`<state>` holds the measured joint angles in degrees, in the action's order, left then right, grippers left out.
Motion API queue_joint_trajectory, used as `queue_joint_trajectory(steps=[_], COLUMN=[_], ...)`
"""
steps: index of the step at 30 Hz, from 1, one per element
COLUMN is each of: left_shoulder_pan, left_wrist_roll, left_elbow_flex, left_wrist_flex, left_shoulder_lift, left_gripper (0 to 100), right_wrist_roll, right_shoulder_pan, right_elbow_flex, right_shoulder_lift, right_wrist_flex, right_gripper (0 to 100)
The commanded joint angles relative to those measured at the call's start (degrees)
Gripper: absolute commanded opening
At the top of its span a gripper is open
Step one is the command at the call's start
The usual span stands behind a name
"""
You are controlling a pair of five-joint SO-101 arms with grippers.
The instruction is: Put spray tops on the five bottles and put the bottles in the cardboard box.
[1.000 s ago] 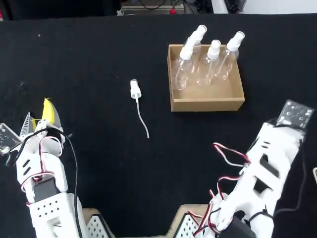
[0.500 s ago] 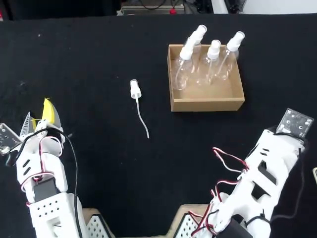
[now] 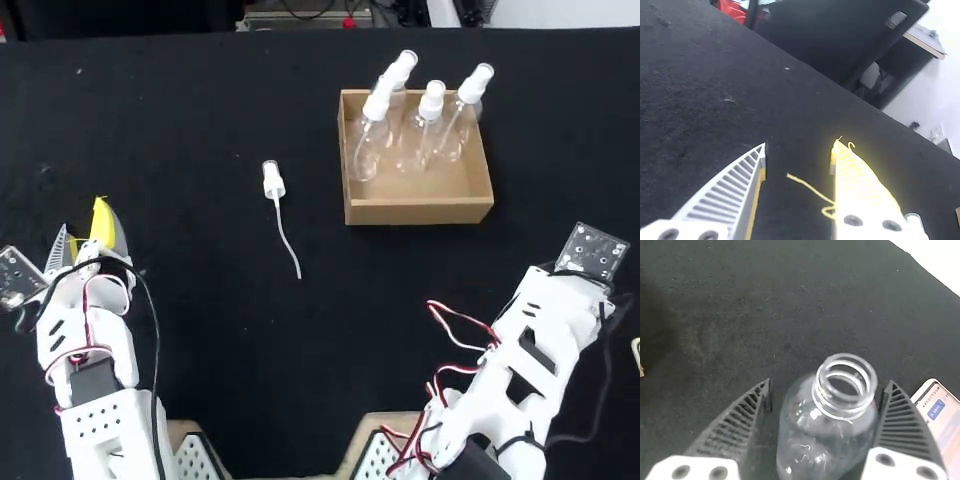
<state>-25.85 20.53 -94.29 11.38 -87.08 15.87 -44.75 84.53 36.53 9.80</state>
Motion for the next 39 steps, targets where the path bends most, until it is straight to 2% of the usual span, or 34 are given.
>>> queue_joint_trajectory(steps=[1, 7, 21, 28, 34, 39], left_shoulder_pan=[1.2, 1.5, 1.5, 1.4, 1.5, 1.5], left_wrist_roll=[0.1, 0.1, 0.1, 0.1, 0.1, 0.1], left_elbow_flex=[0.7, 0.7, 0.7, 0.7, 0.7, 0.6], left_wrist_flex=[-1.5, -1.5, -1.5, -1.4, -1.3, -1.3], left_shoulder_lift=[-0.6, -0.6, -0.6, -0.6, -0.6, -0.6], left_gripper=[20, 20, 20, 20, 20, 20], right_wrist_roll=[-0.4, -0.4, -0.3, -0.3, -0.3, -0.3], right_shoulder_pan=[-1.6, -1.6, -1.5, -1.6, -6.6, -6.9], right_elbow_flex=[-0.4, -0.4, 0.2, 7.1, 10.2, 10.1], right_shoulder_lift=[1.5, 9.2, 41.9, 49.2, 53.4, 55.6], right_wrist_flex=[-3.5, -14.2, -43.0, -42.7, -41.9, -41.8], right_gripper=[30.8, 30.8, 30.8, 30.8, 30.8, 30.7])
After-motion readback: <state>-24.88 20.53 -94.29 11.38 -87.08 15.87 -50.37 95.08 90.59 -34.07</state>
